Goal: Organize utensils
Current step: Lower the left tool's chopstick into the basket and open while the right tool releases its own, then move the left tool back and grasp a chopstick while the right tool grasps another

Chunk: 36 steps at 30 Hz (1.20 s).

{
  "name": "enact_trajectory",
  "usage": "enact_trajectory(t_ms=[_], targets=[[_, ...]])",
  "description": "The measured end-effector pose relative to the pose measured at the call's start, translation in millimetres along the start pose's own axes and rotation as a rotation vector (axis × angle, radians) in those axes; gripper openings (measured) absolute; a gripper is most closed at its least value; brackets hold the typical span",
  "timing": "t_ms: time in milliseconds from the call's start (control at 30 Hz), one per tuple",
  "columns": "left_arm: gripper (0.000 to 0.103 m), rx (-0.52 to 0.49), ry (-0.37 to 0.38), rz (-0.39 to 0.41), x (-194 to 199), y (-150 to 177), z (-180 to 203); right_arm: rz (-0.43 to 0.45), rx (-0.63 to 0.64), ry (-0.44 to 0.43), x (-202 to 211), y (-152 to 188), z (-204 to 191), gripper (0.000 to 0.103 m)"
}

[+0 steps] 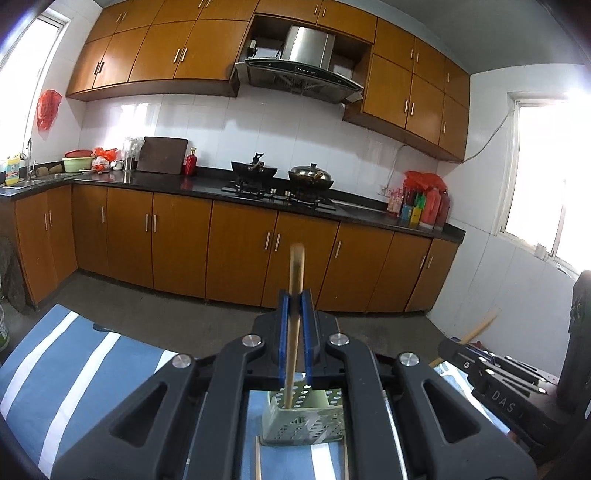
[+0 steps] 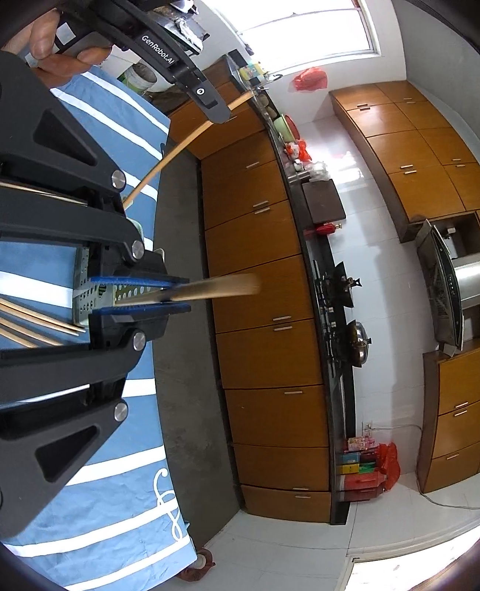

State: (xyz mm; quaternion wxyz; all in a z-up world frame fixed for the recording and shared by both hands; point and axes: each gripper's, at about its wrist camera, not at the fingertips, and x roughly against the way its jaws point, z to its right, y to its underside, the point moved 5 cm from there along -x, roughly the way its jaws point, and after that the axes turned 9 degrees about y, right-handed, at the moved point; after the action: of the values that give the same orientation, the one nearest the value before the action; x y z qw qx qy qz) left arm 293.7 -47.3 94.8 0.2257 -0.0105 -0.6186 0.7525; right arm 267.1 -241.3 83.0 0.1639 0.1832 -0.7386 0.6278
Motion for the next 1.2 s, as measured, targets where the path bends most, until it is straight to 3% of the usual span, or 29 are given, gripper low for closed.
enact_trajectory(t_ms=[100, 367, 500, 633, 767, 900, 1033, 1200], targets=[[0.014, 0.007, -0.004, 0.005, 4.4, -0.1, -2.8, 0.016, -0.009, 0.006, 3.3, -3.0, -0.1, 0.033], [0.027, 0.034, -0.01, 0.056, 43.2, -5.5, -15.0, 0.078, -0.021, 0.028, 37.3, -4.8, 9.6, 0.033], [0.031, 0.038, -0.036, 0.059, 69.6, 2.7, -27.1, 0.073, -0.053, 0.066, 55.1, 11.9, 31.2, 0.034], [0.034, 0.041, -0.098, -0.01, 88.9, 37.8, -51.6, -0.017, -0.069, 0.114, 49.3, 51.3, 50.6, 0.034], [0.034, 0.057, -0.153, -0.14, 92.5, 91.7, -78.5, -0.178, -0.078, 0.135, 23.6, 112.9, 59.9, 0.034], [0.034, 0.108, -0.167, -0.267, 92.2, 146.6, -99.6, -0.344, -0.104, 0.089, -4.3, 175.0, 51.1, 0.023], [0.034, 0.144, -0.173, -0.349, 93.0, 185.4, -108.4, -0.398, -0.069, 0.066, -17.2, 200.9, 29.7, 0.019], [0.034, 0.164, -0.163, -0.391, 94.1, 207.2, -106.1, -0.423, -0.026, 0.075, -29.5, 214.2, 15.8, 0.019]])
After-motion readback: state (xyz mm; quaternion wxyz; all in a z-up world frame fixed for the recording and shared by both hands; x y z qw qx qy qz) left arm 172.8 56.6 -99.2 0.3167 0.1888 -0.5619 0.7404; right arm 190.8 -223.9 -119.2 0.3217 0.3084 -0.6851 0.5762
